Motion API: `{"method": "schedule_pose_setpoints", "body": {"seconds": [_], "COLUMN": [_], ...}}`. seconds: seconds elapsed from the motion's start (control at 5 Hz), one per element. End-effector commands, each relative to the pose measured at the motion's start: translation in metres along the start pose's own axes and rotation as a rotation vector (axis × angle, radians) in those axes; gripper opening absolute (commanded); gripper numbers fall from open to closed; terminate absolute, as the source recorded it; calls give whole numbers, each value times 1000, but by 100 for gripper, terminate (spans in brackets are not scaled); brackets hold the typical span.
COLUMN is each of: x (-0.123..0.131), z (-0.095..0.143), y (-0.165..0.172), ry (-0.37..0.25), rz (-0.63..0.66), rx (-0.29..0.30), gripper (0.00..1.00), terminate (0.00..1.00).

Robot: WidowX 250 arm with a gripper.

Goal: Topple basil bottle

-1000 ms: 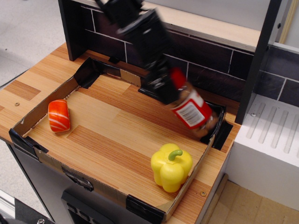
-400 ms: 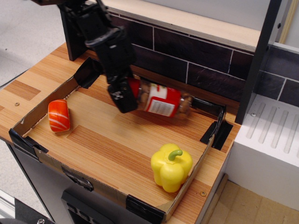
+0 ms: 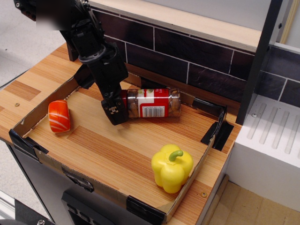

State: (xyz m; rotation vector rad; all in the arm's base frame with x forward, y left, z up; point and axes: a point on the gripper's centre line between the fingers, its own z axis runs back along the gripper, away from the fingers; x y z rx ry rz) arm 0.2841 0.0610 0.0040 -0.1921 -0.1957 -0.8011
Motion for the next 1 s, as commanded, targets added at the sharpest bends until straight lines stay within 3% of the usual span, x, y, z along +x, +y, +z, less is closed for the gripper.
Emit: {"method": "schedule_pose_setpoints", "body": {"seconds": [0.0, 0.2, 0.4, 0.6, 0.8], "x": [19, 35, 50, 50, 50], "z": [55, 102, 131, 131, 131], "y": [3, 3, 2, 2, 2], "ry": [39, 35, 69, 69, 69], "rz": [190, 381, 457, 457, 457], "rx": [234, 278, 264, 264, 264], "gripper": [100, 100, 100, 100, 100], "terminate": [0, 0, 0, 0, 100]}}
